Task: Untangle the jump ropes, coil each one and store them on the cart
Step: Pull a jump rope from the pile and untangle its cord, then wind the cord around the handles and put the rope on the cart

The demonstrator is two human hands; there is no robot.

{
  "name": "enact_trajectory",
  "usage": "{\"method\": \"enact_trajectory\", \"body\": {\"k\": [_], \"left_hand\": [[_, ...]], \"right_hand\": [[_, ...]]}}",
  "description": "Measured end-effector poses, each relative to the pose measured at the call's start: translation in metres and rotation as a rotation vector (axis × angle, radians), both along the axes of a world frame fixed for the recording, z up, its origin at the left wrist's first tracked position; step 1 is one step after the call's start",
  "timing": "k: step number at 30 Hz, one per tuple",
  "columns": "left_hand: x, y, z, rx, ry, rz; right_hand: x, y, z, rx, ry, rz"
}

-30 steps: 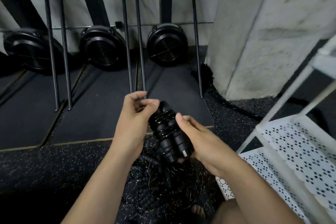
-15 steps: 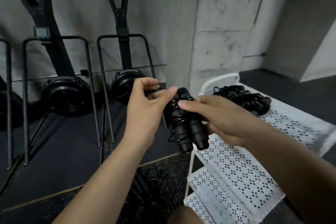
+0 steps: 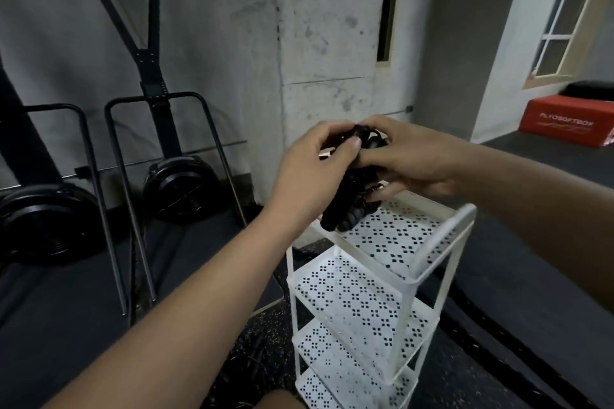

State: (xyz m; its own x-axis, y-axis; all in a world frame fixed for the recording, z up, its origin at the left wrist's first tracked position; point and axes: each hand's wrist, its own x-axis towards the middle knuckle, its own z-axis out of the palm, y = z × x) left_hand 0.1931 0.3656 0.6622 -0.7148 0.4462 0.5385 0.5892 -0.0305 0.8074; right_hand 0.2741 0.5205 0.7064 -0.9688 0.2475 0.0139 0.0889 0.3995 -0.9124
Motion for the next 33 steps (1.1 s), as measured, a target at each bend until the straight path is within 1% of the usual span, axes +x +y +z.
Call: {"method": "enact_trajectory", "body": {"k": [2,4,6,8,12,18,21,23,25,27,31,33], "left_hand": [[0.007,0.011,-0.007,-0.137,0.121,0.024],[0.011,0.016,-0.018,-0.242,0.192,0.037],[0.015,0.024,-0.033,-0.332,0.237,0.037],[0.012,0.024,-0.048,-0.388,0.238,0.06],[0.01,0.028,-0.067,-0.394,0.182,0.1],[0.015,0.033,-0.078,-0.458,0.175,0.097],[0.016,0.036,-0.083,-0.502,0.21,0.086],[0.017,0.038,-0.086,-0.526,0.209,0.074],[0.015,0.04,-0.089,-0.537,0.218,0.069],[0.012,0.041,-0.09,-0.544,0.244,0.073],[0.006,0.032,-0.094,-0.545,0.238,0.059],[0.005,0.023,-0.095,-0.504,0.244,0.049]], "right_hand": [[0.006,0.019,-0.001,0.014,-0.021,-0.036],[0.009,0.034,-0.005,0.053,-0.044,-0.082],[0.015,0.051,-0.009,0.076,-0.064,-0.11],[0.016,0.057,-0.015,0.108,-0.098,-0.102],[0.015,0.071,-0.027,0.138,-0.169,-0.094],[0.011,0.086,-0.036,0.332,-0.336,-0.004],[0.009,0.092,-0.037,0.388,-0.436,0.032],[0.007,0.095,-0.038,0.487,-0.465,0.046],[0.005,0.098,-0.041,0.589,-0.456,0.032],[0.004,0.101,-0.043,0.654,-0.436,0.01],[0.005,0.103,-0.047,0.794,-0.432,0.003],[0.007,0.1,-0.044,0.852,-0.345,-0.054]]}}
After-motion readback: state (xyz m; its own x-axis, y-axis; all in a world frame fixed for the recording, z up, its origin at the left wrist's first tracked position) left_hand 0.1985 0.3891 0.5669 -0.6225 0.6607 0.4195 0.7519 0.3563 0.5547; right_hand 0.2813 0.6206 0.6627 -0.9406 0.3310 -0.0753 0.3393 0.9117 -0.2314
